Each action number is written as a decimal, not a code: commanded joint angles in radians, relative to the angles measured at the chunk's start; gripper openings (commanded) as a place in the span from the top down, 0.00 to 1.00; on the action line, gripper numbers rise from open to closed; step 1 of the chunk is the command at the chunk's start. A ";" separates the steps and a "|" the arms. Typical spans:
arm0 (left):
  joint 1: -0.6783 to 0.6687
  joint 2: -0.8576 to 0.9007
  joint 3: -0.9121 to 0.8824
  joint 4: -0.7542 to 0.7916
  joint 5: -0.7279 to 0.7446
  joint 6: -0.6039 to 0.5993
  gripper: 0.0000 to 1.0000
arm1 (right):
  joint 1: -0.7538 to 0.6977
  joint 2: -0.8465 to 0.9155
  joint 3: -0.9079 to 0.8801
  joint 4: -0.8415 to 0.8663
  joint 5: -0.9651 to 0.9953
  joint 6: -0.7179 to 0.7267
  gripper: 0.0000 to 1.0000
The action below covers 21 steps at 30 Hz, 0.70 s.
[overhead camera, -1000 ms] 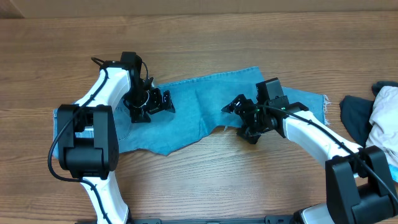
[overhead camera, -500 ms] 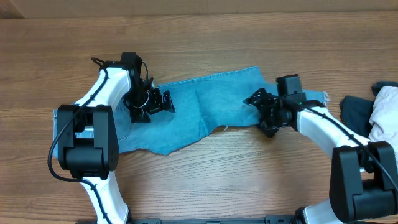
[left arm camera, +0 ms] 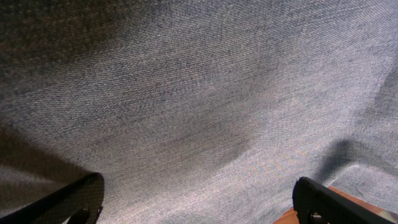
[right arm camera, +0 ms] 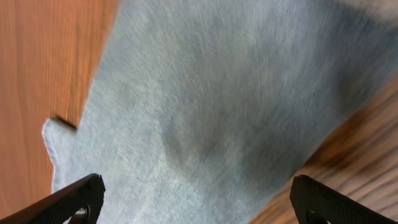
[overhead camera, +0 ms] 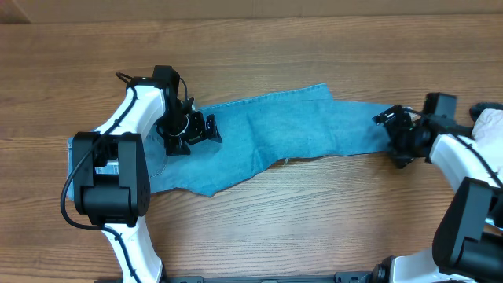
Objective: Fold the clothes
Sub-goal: 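Grasp the frayed leg hem at the right end with the right gripper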
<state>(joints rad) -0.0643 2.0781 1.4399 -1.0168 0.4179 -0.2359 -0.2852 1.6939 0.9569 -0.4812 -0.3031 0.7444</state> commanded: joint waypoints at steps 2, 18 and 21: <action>-0.002 0.042 -0.002 0.036 -0.036 0.031 0.00 | -0.039 0.006 0.117 -0.066 0.070 -0.154 0.00; -0.002 0.042 -0.002 0.039 -0.035 0.031 0.00 | -0.076 0.034 0.127 -0.047 0.172 -0.169 0.00; -0.002 0.042 -0.002 0.037 -0.035 0.031 0.00 | -0.076 0.055 0.127 -0.036 0.172 -0.169 0.00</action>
<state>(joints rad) -0.0643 2.0781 1.4399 -1.0142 0.4179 -0.2359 -0.3595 1.7275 1.0641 -0.5343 -0.1482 0.5827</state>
